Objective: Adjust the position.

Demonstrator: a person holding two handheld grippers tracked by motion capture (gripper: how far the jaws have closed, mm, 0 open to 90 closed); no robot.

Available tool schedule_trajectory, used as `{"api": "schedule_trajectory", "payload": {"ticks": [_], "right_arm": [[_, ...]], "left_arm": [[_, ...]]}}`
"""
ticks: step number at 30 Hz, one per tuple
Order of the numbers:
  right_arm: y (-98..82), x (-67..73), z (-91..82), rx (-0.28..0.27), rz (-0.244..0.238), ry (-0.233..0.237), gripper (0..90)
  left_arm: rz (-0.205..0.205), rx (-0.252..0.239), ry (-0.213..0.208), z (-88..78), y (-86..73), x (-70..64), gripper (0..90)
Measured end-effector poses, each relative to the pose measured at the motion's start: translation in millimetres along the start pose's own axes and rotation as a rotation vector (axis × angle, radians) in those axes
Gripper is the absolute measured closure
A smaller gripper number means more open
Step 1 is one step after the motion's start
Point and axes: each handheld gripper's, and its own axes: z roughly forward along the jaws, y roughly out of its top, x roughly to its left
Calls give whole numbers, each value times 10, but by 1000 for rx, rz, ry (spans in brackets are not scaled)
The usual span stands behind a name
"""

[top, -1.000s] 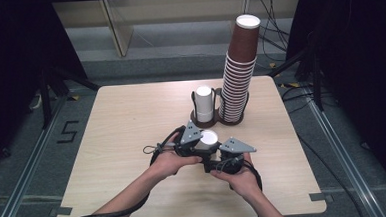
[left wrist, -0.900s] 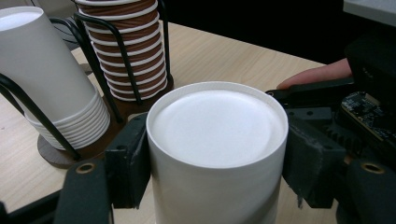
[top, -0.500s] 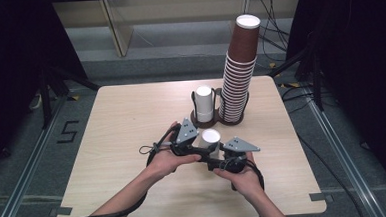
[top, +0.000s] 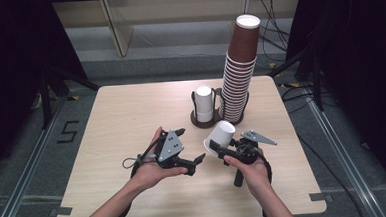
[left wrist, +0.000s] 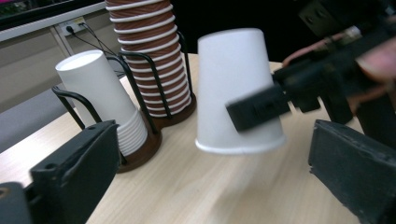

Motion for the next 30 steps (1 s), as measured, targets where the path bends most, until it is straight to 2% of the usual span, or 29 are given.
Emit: {"api": "schedule_trajectory", "payload": {"ticks": [1,3,4,5,7,10,12,14,17,19,20,24,26,28,29,30], "right_arm": [[6,-16,-3,3,13,-10,295],[11,-28,-7,-18,89,25,293],[11,-44,-12,-27,109,38,292],[8,-49,-19,-26,151,60,291],[4,-66,-26,-23,203,80,291],[-5,-101,-34,-30,237,83,290],[-8,-111,-47,-25,252,85,290],[-12,-123,-47,-28,254,82,290],[-26,-142,-55,-33,296,76,290],[-39,-140,-67,-27,342,98,290],[-46,-133,-71,-15,384,115,290],[-79,-130,-67,-2,456,145,290],[-86,-122,-65,-14,471,157,290],[-75,-93,-80,-10,504,166,290],[-80,-96,-75,-20,483,167,290],[-79,-84,-76,-15,487,169,290]], "left_arm": [[5,-1,-3,-17,-30,-13,6],[9,-15,3,-31,-82,-47,0],[16,-16,1,-32,-108,-68,0],[25,-22,3,-25,-135,-90,0],[47,-22,-8,-1,-177,-133,0],[109,-21,-2,37,-216,-196,0],[117,-15,-13,56,-227,-215,0],[112,-14,-21,68,-234,-222,0],[86,-1,-50,111,-255,-222,0],[81,0,-57,144,-263,-219,0],[74,3,-60,157,-265,-222,0],[70,-4,-74,221,-257,-243,0],[86,4,-86,267,-243,-257,0],[78,12,-88,311,-231,-269,0],[75,11,-90,345,-220,-273,0],[68,9,-91,365,-215,-275,0]]}}
